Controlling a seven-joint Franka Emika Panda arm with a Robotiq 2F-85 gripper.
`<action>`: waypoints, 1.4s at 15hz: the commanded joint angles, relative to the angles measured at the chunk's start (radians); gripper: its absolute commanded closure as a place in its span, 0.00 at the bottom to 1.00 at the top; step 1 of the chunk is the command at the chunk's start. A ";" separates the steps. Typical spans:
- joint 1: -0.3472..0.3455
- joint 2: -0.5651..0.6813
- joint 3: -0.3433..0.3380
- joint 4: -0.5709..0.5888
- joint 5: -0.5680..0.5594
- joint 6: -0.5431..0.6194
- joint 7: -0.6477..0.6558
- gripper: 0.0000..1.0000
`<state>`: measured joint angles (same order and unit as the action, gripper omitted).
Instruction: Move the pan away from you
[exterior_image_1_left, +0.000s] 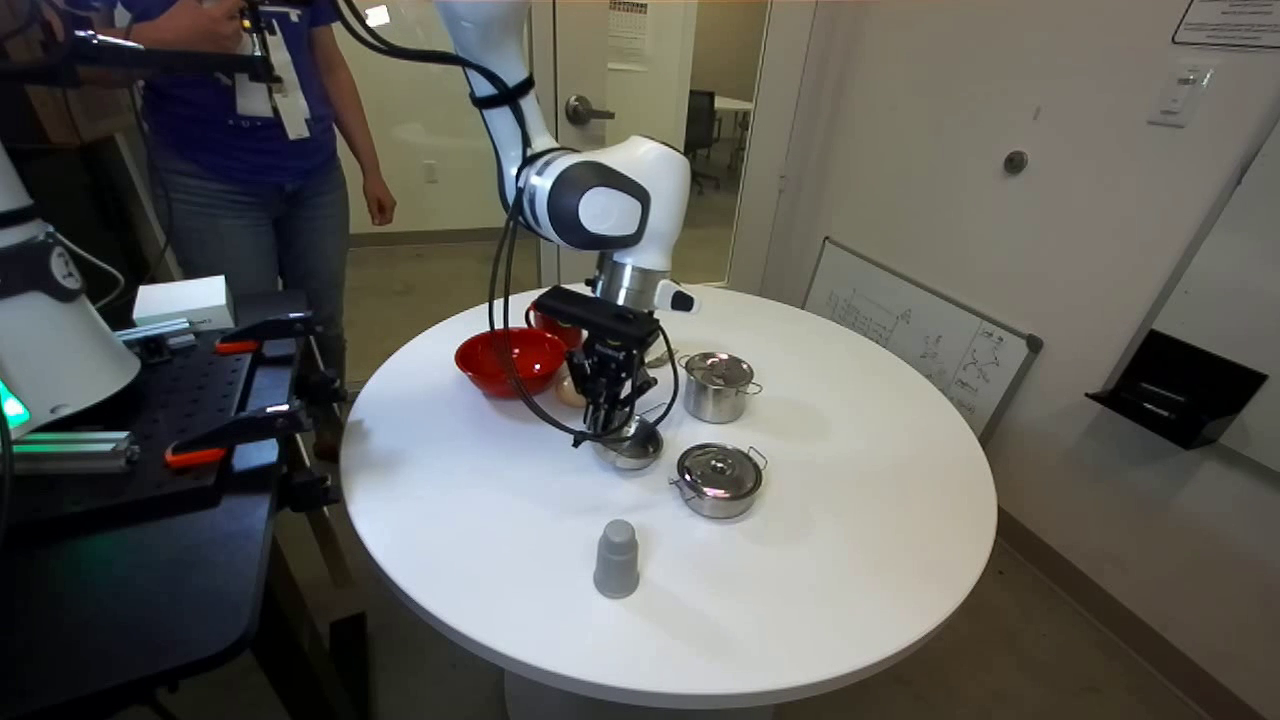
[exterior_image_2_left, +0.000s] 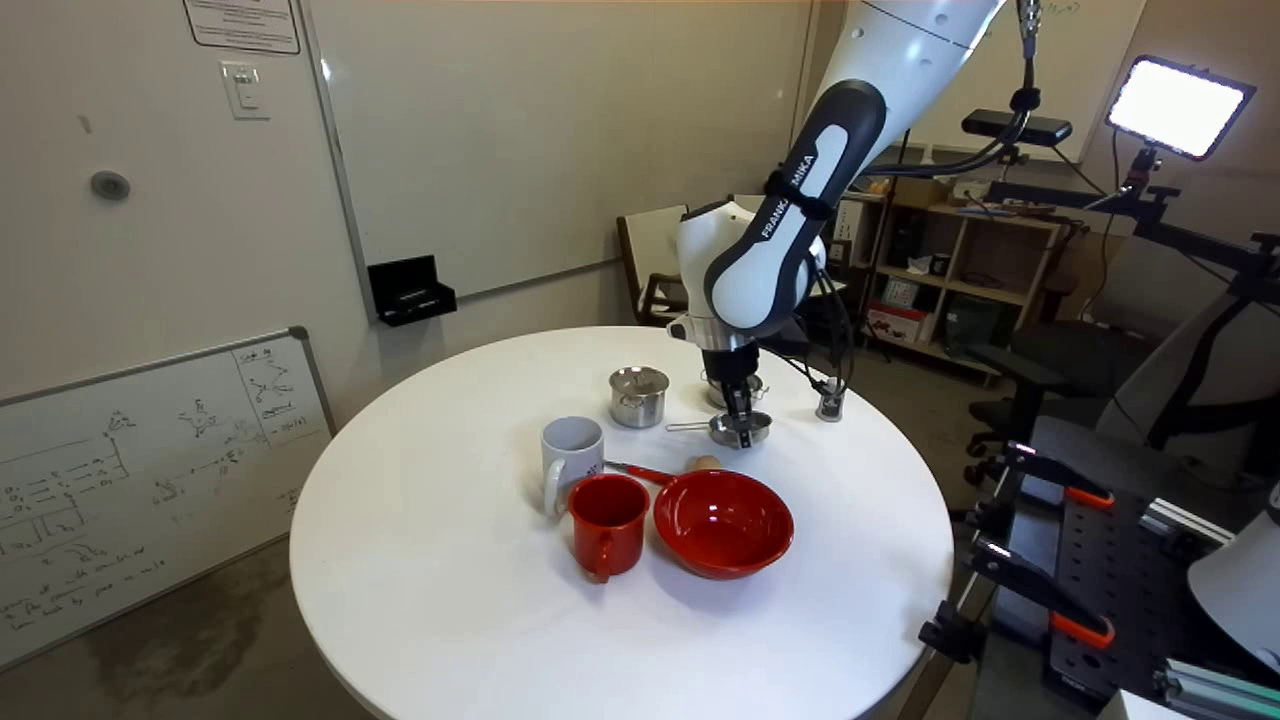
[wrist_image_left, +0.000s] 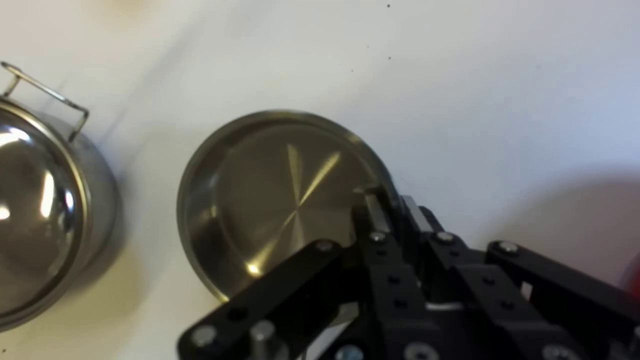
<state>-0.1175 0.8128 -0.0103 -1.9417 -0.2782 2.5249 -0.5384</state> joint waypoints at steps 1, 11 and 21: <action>-0.024 0.032 0.025 0.041 -0.004 -0.035 -0.029 0.55; -0.035 0.016 0.018 0.029 0.006 -0.040 0.008 0.21; 0.012 -0.135 -0.036 -0.061 0.006 -0.002 0.221 0.10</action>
<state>-0.1333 0.7400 -0.0209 -1.9505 -0.2754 2.5136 -0.3902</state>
